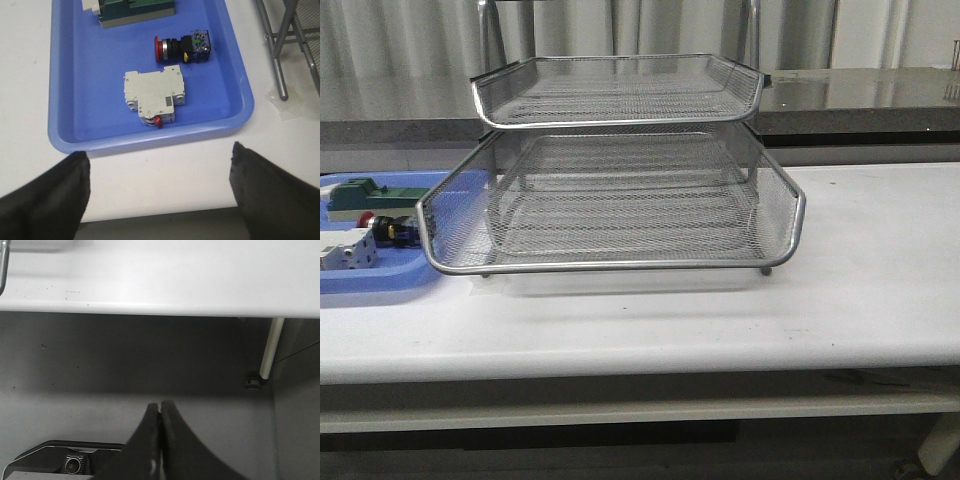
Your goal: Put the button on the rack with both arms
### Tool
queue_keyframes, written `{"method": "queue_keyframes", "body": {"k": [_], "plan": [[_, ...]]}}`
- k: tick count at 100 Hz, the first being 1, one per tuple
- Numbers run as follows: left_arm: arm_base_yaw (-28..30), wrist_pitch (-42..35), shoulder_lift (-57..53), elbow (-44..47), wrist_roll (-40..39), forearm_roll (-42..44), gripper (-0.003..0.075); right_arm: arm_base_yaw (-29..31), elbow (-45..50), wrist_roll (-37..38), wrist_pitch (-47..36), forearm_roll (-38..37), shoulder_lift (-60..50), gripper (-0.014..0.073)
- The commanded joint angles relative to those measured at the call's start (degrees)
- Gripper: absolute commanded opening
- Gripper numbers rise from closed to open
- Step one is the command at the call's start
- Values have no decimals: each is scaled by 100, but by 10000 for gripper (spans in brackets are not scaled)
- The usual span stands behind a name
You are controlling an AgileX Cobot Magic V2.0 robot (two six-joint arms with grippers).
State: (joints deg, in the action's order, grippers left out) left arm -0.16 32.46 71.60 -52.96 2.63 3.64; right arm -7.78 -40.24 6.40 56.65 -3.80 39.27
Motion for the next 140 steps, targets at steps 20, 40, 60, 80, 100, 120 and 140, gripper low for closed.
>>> {"method": "queue_keyframes", "body": {"k": [20,40,60,80,100,120,140], "plan": [[-1,-538,31,-309,21,-204,591,-12,-202,-11,-260,-75,-10,-71],[-1,233,705,-1385,991,-201,591,-12,-202,-11,-260,-75,-10,-71],[-1,1065,1749,-2714,2435,-601,591,-12,-202,-11,-260,-75,-10,-71],[-1,1474,2639,-3674,3606,-1036,591,-12,-202,-11,-260,-75,-10,-71],[-1,1791,3393,-4346,4382,-1036,591,-12,-202,-11,-260,-75,-10,-71],[-1,1856,3954,-4877,4620,-1036,591,-12,-202,-11,-260,-75,-10,-71],[-1,1876,4362,-5142,4958,-1036,591,-12,-202,-11,-260,-75,-10,-71]]}}
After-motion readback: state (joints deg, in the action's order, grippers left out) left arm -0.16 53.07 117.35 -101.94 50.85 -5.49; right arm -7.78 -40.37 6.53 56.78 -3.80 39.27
